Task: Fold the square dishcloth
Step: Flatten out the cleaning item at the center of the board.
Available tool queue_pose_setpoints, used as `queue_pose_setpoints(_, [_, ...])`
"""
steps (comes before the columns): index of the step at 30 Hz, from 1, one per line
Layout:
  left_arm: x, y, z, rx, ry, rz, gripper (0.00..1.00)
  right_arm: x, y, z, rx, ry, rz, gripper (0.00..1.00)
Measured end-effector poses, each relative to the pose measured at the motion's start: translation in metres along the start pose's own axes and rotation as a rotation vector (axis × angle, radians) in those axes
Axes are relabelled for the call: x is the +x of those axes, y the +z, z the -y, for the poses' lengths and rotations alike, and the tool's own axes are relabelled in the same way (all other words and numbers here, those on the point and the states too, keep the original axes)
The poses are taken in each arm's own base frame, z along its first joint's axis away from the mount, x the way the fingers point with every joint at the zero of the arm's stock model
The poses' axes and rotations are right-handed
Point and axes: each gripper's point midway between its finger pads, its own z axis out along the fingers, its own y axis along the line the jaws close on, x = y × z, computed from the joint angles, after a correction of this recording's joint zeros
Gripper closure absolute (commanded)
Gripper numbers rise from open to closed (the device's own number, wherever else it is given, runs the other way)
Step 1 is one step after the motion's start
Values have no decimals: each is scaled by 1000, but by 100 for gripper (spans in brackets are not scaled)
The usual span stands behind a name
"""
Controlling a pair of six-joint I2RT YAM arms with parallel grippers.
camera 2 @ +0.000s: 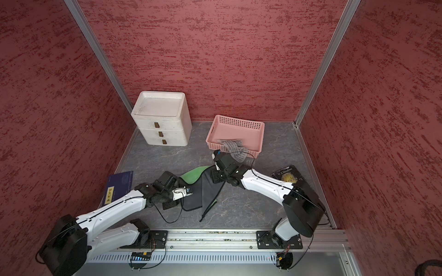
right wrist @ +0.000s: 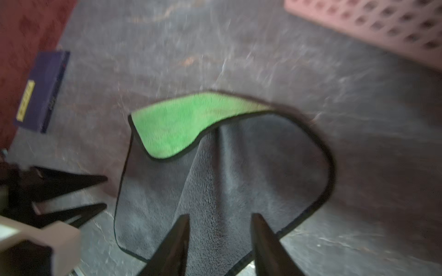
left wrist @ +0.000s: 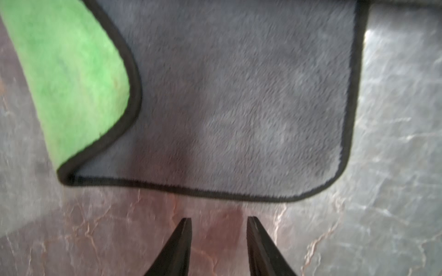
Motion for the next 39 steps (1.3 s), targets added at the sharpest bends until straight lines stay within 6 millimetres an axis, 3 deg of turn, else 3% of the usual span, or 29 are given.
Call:
queue_pose_setpoints(5, [-8, -6, 8, 26, 17, 17, 58, 43, 43, 23, 80, 45, -151, 73])
queue_pose_setpoints(12, [-63, -31, 19, 71, 65, 135, 59, 36, 48, 30, 126, 59, -128, 76])
queue_pose_setpoints(16, [-69, -13, 15, 70, 49, 103, 60, 36, 47, 33, 139, 61, -124, 77])
queue_pose_setpoints(20, [-59, 15, 13, 62, 46, 22, 59, 34, 46, 39, 157, 68, -122, 78])
queue_pose_setpoints(23, [-46, 26, 14, 47, 49, -19, 58, 33, 44, 47, 187, 70, -122, 87])
queue_pose_setpoints(28, [-34, 23, 8, 7, 41, -21, 54, 31, 39, 65, 265, 72, -141, 88])
queue_pose_setpoints(34, [15, 13, -2, -30, -6, -66, 52, 29, 30, 88, 368, 61, -156, 87])
queue_pose_setpoints(39, [36, 4, 3, -32, 27, -87, 49, 27, 25, 93, 405, 23, -174, 77])
